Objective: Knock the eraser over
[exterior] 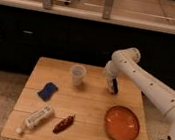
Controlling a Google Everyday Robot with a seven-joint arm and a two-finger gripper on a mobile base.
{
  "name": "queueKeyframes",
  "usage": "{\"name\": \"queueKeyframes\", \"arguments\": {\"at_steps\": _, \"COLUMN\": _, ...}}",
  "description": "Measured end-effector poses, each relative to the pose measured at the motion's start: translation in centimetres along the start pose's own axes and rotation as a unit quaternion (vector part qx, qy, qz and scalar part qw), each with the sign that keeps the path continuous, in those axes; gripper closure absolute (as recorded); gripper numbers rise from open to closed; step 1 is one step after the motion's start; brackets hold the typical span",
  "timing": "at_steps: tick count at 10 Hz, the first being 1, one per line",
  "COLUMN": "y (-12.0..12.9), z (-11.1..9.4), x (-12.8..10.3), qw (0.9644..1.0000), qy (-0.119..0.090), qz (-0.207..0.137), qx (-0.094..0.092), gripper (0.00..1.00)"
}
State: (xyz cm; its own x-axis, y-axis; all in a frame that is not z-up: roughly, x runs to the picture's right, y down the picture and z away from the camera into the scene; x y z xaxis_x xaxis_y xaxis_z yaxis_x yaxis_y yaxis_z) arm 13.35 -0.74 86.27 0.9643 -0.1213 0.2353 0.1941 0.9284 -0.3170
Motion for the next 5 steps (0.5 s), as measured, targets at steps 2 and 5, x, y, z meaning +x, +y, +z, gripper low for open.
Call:
{"name": "queueKeyframes", "arguments": {"at_steps": 2, "y": 0.0, "z": 0.02, "x": 0.08, "qw": 1.0, "qy": -0.001, "qz": 0.0, "qx": 0.0, "gripper": 1.0}}
{"name": "queueKeyframes", "arguments": {"at_steps": 5, "y": -0.01, "z": -0.05, "x": 0.36, "qw": 1.0, "qy": -0.003, "qz": -0.001, "qx": 0.0, "gripper": 1.0}}
